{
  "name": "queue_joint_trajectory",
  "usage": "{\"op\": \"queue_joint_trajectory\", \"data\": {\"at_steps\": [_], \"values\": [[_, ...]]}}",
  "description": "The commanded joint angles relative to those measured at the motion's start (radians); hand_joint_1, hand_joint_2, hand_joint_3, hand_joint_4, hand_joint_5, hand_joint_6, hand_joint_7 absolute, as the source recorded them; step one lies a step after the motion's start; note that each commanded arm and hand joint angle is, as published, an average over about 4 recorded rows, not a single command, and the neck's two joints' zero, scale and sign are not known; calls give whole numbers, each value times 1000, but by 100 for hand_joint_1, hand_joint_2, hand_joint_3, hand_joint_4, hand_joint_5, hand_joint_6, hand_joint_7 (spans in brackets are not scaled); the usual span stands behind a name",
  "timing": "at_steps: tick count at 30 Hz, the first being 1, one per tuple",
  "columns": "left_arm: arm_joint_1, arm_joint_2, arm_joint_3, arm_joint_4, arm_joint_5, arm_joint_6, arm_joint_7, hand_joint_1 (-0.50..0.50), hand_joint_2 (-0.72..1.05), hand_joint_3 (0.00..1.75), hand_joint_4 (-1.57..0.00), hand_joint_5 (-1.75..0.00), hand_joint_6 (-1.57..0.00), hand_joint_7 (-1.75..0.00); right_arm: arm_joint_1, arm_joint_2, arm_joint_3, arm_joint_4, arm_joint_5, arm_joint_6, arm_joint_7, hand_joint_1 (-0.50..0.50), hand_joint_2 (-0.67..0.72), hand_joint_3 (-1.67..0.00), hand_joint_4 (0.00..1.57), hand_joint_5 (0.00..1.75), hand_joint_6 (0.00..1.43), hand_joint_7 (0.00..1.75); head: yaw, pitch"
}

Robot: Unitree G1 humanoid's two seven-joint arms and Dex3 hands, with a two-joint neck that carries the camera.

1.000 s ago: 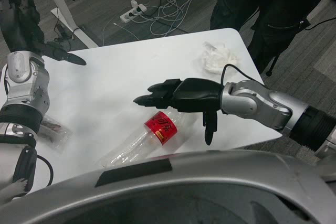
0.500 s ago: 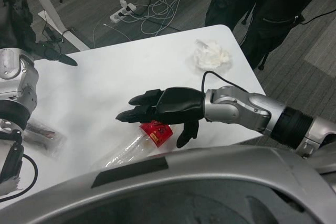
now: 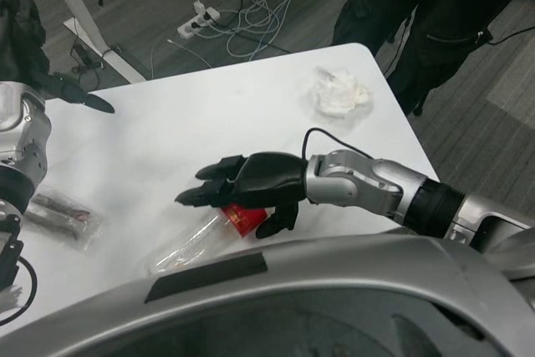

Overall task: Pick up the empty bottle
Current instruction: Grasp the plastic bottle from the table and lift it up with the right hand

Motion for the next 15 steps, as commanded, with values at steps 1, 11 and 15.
{"op": "queue_joint_trajectory", "data": {"at_steps": [1,11,15], "values": [[-14,16,-14,5,-8,2,-2,-50,-72,2,0,0,0,0,-20,1,34,4,-33,64,6,-17,-54,-93,0,0,0,0,-2,5],[-9,23,-20,2,-16,2,-2,-50,-72,0,0,0,0,0,-71,1,90,-27,-120,221,49,-29,-54,-149,0,61,0,30,22,-2],[-8,23,-20,2,-21,2,-2,-50,-72,0,0,0,0,0,-71,0,77,-42,-150,244,49,-36,-54,-161,0,114,0,106,22,-2]]}}
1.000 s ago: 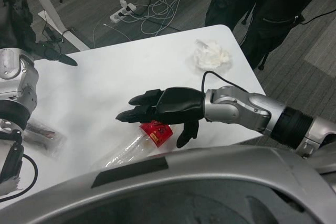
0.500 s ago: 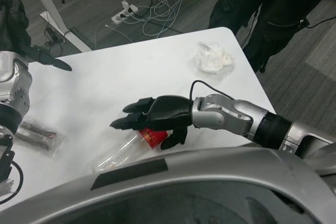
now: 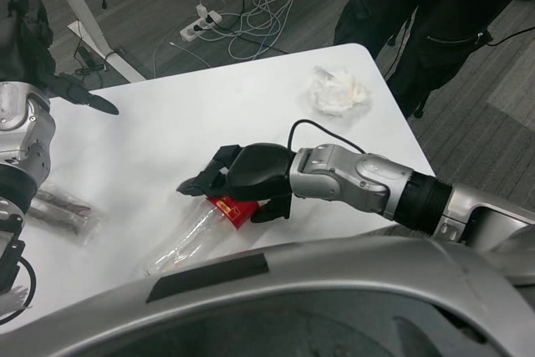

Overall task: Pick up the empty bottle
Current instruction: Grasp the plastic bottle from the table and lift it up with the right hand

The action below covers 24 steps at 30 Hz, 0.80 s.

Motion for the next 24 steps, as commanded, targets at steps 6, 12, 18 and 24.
{"op": "queue_joint_trajectory", "data": {"at_steps": [6,12,18,24], "values": [[-7,13,-4,3,-16,2,-2,-50,-72,0,0,0,0,0,11,-19,-26,-2,-35,38,17,-40,-54,-165,17,155,24,159,5,-10],[-7,-1,-4,4,-17,2,-2,-50,-68,0,0,0,0,0,34,-35,-88,-17,-23,14,9,-40,-48,-157,91,175,69,168,7,-11],[-7,-15,-2,4,-17,2,-2,-50,-72,0,0,0,0,0,73,-40,-188,-4,86,-94,-47,-38,-38,-151,123,172,76,164,10,19],[-7,-37,13,4,-17,0,-2,-50,-72,0,0,0,0,0,124,-27,-322,17,188,-219,-112,-33,-34,-151,126,165,80,161,17,42]]}}
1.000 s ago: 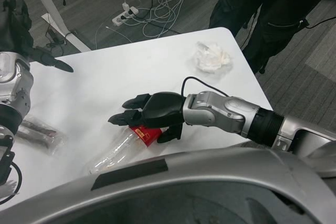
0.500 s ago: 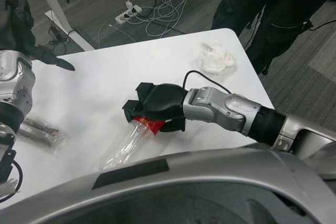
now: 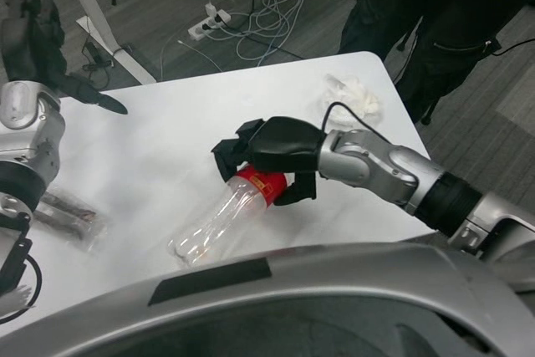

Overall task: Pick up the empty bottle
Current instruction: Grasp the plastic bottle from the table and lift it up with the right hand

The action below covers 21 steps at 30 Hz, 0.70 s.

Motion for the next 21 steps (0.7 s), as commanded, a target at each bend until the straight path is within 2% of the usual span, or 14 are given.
{"op": "queue_joint_trajectory", "data": {"at_steps": [1,4,8,12,16,19,21], "values": [[-2,-16,18,6,-1,-1,-2,-50,-72,0,0,0,0,0,39,6,-75,14,45,-68,-31,-33,-32,-151,125,165,81,162,5,10],[1,-31,31,6,0,-2,-2,-50,-72,0,0,0,0,0,49,5,-101,13,58,-81,-36,-33,-29,-147,124,165,83,168,9,15],[2,-47,43,6,0,-3,-2,-50,-72,0,0,0,0,0,50,0,-118,13,103,-93,-50,-33,-29,-143,126,165,83,166,15,27],[2,-66,55,9,3,-7,-2,-50,-72,0,0,0,0,0,65,4,-150,38,255,-128,-110,-33,-29,-143,126,165,83,161,14,44],[5,-84,69,9,3,-17,-2,-50,-72,0,0,0,0,0,76,42,-199,57,389,-166,-156,-33,-29,-143,124,165,83,162,-2,108],[10,-100,85,11,11,-38,-1,-50,-72,0,0,0,0,0,76,97,-257,65,422,-199,-171,-33,-29,-147,123,165,85,168,-5,114],[15,-113,96,11,16,-60,0,-50,-72,0,0,0,0,0,72,141,-301,68,436,-218,-184,-33,-29,-145,124,165,86,164,-14,157]]}}
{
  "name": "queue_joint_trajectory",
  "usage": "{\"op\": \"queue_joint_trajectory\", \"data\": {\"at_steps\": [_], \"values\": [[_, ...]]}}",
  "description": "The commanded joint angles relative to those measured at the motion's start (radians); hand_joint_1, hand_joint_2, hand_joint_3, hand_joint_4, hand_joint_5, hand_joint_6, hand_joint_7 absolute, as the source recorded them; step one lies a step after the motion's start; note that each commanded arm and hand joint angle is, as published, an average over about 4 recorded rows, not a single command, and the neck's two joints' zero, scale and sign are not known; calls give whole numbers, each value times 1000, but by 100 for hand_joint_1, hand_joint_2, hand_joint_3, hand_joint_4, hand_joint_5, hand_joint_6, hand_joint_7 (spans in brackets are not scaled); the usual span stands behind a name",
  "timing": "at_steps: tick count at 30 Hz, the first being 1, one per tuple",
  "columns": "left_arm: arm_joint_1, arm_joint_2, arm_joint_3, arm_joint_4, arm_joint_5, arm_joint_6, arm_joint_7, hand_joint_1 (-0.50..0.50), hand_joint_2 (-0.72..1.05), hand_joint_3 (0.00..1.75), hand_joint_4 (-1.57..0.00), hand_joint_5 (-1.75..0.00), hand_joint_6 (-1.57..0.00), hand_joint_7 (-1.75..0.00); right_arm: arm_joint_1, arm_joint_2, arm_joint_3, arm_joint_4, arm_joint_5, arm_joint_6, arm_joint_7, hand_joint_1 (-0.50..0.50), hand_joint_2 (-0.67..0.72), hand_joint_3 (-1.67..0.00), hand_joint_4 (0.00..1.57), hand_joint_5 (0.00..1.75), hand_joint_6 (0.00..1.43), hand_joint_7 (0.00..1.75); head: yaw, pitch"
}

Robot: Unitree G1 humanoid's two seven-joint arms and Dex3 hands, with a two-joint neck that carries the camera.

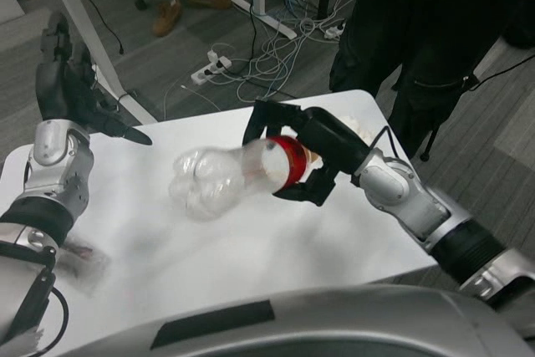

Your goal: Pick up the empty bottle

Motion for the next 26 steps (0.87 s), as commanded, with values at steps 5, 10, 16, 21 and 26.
{"op": "queue_joint_trajectory", "data": {"at_steps": [5,10,16,21,26], "values": [[33,-48,40,10,15,-84,0,-50,-72,0,0,0,0,0,-48,113,-93,50,126,-57,-62,-29,-29,-147,128,165,88,161,-19,120],[52,-65,45,5,15,-105,0,-50,-72,0,0,0,0,0,-101,128,-47,127,225,-70,-72,-29,-29,-143,128,165,91,161,-22,164],[68,-71,54,-13,15,-113,0,-50,-72,0,0,0,0,0,-140,141,-1,176,266,-70,-77,-29,-29,-143,128,165,90,164,-13,197],[68,-71,58,-13,16,-115,0,-50,-72,0,0,0,0,0,-148,147,1,179,260,-72,-79,-29,-29,-143,128,165,91,164,-11,222],[62,-71,66,-11,23,-115,0,-50,-72,0,0,0,0,0,-157,149,-2,180,251,-76,-79,-32,-29,-143,128,165,91,161,-3,226]]}}
